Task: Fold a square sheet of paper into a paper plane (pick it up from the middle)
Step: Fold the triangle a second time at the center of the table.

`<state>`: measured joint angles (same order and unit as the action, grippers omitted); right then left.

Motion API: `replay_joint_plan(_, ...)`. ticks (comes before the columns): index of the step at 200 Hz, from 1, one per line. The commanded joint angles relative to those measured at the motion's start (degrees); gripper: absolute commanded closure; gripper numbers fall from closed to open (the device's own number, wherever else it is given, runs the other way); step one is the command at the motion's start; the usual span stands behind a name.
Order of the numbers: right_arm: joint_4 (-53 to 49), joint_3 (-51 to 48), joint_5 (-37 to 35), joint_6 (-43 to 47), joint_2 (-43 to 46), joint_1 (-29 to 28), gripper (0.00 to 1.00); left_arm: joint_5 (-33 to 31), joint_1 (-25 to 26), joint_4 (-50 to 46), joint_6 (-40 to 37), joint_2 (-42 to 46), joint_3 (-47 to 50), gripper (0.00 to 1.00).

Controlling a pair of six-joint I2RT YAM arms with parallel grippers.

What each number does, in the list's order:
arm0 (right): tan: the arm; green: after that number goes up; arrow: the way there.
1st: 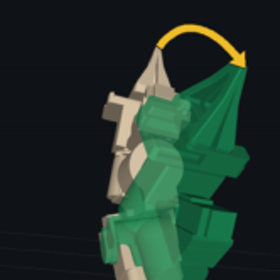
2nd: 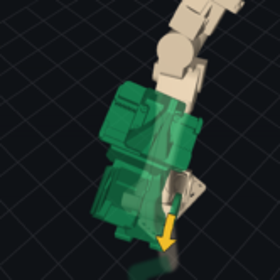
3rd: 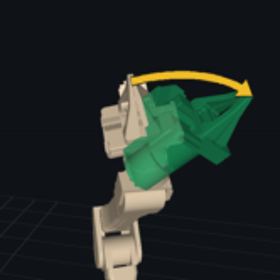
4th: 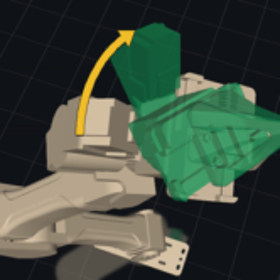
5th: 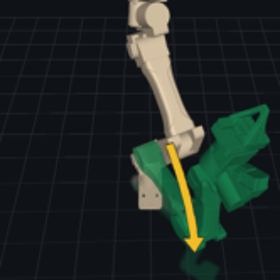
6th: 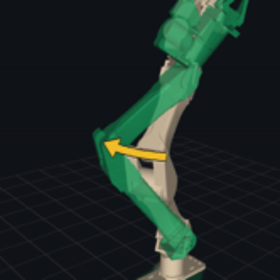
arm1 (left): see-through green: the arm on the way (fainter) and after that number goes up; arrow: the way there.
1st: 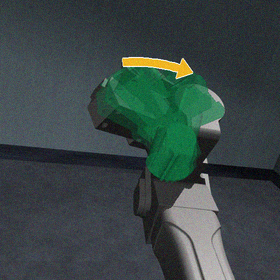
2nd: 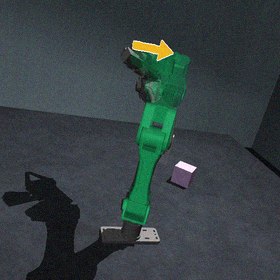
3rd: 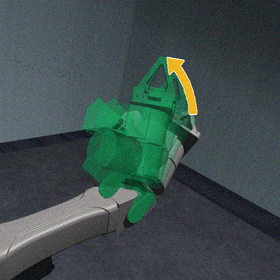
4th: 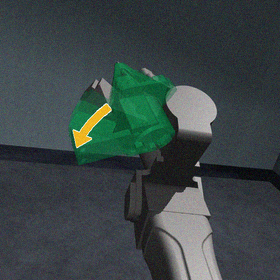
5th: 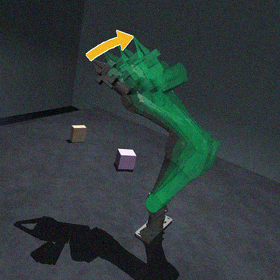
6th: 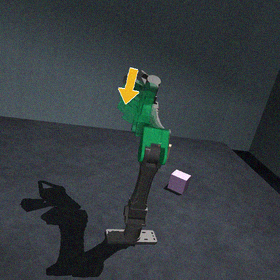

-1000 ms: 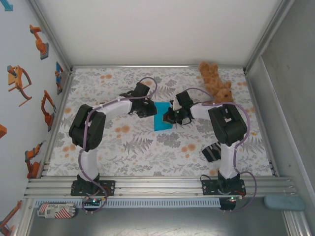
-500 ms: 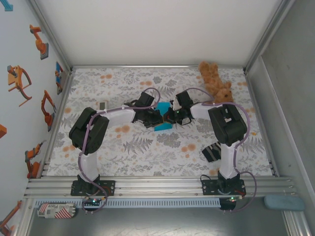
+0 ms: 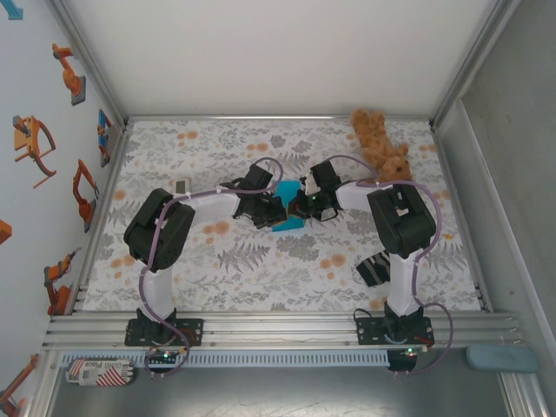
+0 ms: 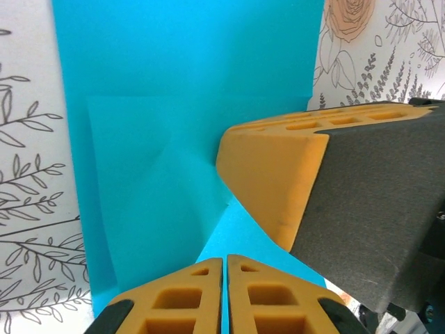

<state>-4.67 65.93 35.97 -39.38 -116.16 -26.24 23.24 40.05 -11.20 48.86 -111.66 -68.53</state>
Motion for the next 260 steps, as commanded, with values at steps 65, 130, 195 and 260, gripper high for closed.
replay_joint_plan(65,-8.82,-0.80,-5.46,0.71,-2.99,-0.55,1.00,-2.24,0.21,-3.39,-2.10,-1.63,1.16,0.90)
replay_joint_plan(130,-9.28,-0.80,-5.46,0.92,-3.06,-0.48,1.00,-2.82,0.14,-3.41,-2.41,-2.42,1.60,0.91)
replay_joint_plan(195,-10.25,-0.83,-6.77,1.37,-3.52,-0.49,1.00,-3.32,-0.14,-4.27,-3.03,-2.17,2.55,0.92)
replay_joint_plan(260,-11.42,-0.68,-7.84,1.32,-4.47,-0.48,1.00,-2.54,-0.40,-7.42,-6.77,1.52,7.31,0.95)
